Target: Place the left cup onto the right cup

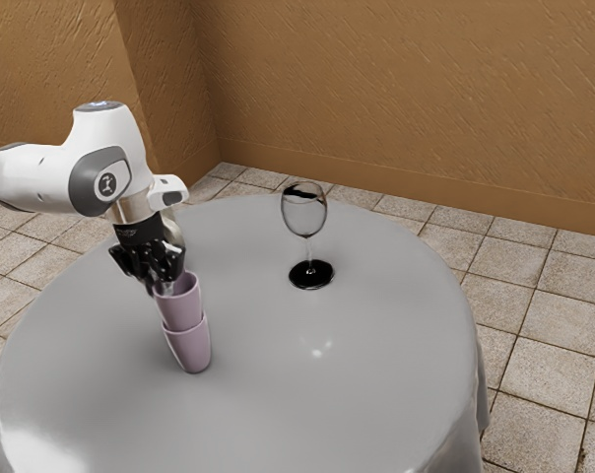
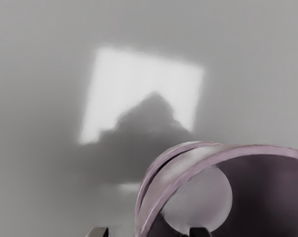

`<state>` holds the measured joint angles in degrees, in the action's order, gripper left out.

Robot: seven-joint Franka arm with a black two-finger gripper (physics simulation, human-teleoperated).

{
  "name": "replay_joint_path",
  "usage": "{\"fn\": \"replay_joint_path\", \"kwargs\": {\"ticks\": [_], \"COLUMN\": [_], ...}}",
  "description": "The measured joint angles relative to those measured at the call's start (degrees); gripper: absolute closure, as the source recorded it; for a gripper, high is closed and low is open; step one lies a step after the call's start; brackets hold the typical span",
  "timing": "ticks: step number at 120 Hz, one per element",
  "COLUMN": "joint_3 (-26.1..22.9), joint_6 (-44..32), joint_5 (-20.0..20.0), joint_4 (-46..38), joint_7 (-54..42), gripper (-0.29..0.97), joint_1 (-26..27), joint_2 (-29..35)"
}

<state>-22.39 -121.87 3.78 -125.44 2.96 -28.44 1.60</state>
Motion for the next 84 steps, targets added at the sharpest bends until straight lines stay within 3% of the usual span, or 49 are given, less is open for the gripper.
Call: {"fn": "replay_joint_path", "kwargs": {"ticks": [27, 67, 84], "joint_3": [-0.1, 0.2, 4.0], "joint_6": [1.2, 8.6, 12.0], "joint_5": [0.5, 0.9, 0.4], "joint_4": [0.4, 7.0, 11.5], "joint_7": [0.6, 1.4, 1.4], "gripper": [0.27, 0.13, 0.07], "joint_1": [0.6, 3.5, 8.2], "joint_2": [2.5, 6.7, 4.8]}}
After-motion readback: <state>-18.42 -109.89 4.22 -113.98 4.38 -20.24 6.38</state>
